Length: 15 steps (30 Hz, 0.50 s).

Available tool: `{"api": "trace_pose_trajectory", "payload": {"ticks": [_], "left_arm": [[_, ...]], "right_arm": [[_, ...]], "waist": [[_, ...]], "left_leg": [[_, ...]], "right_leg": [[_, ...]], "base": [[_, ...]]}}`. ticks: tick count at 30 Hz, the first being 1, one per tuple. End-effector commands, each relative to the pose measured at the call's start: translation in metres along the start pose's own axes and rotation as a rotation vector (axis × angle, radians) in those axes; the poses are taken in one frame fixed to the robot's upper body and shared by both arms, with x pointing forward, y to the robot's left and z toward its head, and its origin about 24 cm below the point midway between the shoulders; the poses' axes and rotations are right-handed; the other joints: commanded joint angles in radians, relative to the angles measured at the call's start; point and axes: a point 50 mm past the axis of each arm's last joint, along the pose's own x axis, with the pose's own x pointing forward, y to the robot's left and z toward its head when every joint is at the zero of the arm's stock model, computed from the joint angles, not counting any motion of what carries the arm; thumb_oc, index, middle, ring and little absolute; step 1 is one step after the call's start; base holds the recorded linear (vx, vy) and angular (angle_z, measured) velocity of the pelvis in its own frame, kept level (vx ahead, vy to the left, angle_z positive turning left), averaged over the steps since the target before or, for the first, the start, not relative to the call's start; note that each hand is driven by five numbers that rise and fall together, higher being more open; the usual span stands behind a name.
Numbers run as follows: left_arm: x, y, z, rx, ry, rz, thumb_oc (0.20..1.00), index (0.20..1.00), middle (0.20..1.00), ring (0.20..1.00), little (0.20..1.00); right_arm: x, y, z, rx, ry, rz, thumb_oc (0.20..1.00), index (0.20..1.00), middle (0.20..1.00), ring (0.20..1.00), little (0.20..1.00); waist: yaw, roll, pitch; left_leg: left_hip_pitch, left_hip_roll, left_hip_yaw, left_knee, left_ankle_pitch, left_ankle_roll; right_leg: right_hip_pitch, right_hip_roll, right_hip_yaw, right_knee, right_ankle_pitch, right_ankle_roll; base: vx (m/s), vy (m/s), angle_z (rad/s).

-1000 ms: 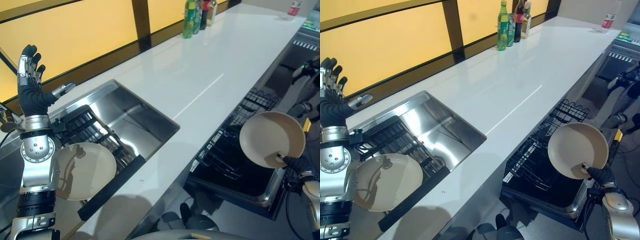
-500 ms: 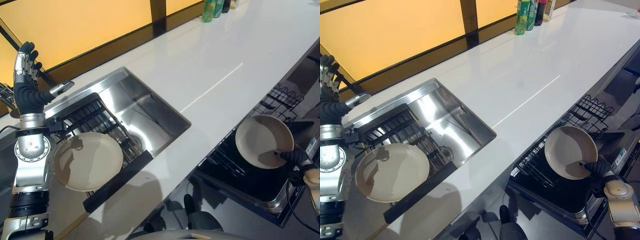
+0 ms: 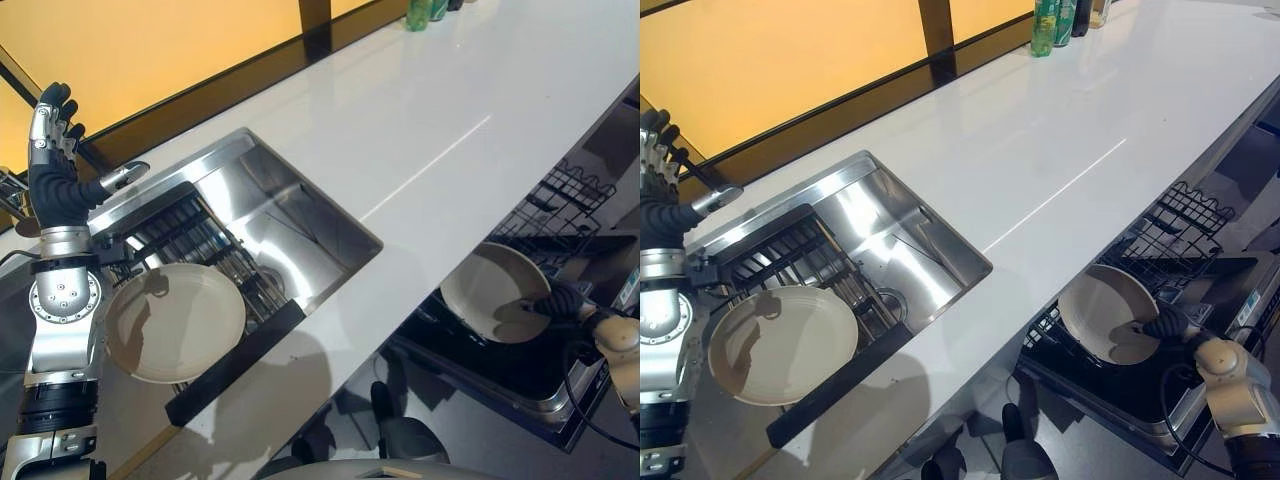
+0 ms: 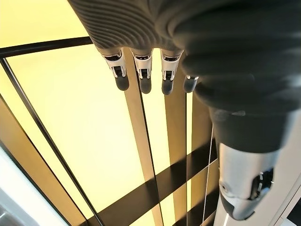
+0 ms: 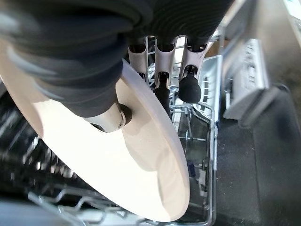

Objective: Pick up plates and place into dishwasher.

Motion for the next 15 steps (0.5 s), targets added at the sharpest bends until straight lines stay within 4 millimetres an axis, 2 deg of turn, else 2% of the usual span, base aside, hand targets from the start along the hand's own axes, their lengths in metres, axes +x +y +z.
{"api": "trace_pose_trajectory", "payload": {"ticks": [1,4,7,15], "left_arm": [[0.011,-0.005,0.01,0.063,-0.091,-0.043,1.0,1.0,1.0,1.0,1.0],[0.011,-0.006,0.012,0.059,-0.091,-0.036,1.0,1.0,1.0,1.0,1.0],[0.012,-0.012,0.012,0.052,-0.096,-0.041,1.0,1.0,1.0,1.0,1.0],[0.015,-0.012,0.015,0.042,-0.101,-0.017,1.0,1.0,1.0,1.0,1.0]], "right_arm": [[0.005,0.008,0.017,-0.377,-0.007,0.068,0.2,0.2,0.2,0.2,0.2],[0.007,0.008,0.027,-0.571,0.03,0.044,0.2,0.2,0.2,0.2,0.2],[0.014,0.013,0.036,-0.665,0.065,0.016,0.2,0.2,0.2,0.2,0.2],[0.022,0.027,0.038,-0.764,0.112,-0.054,0.2,0.2,0.2,0.2,0.2]], "waist": [[0.023,-0.038,-0.039],[0.029,-0.036,-0.033],[0.037,-0.03,-0.027],[0.042,-0.017,-0.016]], "left_leg": [[-0.157,0.036,-0.099,0.023,0.104,-0.027],[-0.158,0.035,-0.102,0.021,0.106,-0.025],[-0.162,0.033,-0.105,0.022,0.107,-0.024],[-0.179,0.026,-0.114,0.017,0.107,-0.019]], "right_leg": [[0.015,-0.081,-0.036,0.139,-0.14,0.074],[0.019,-0.081,-0.039,0.137,-0.141,0.072],[0.019,-0.084,-0.043,0.139,-0.145,0.07],[0.01,-0.087,-0.041,0.14,-0.152,0.072]], "base": [[0.0,0.0,0.0],[-0.01,0.021,0.09],[-0.01,0.036,0.05],[-0.04,0.033,0.04]]}}
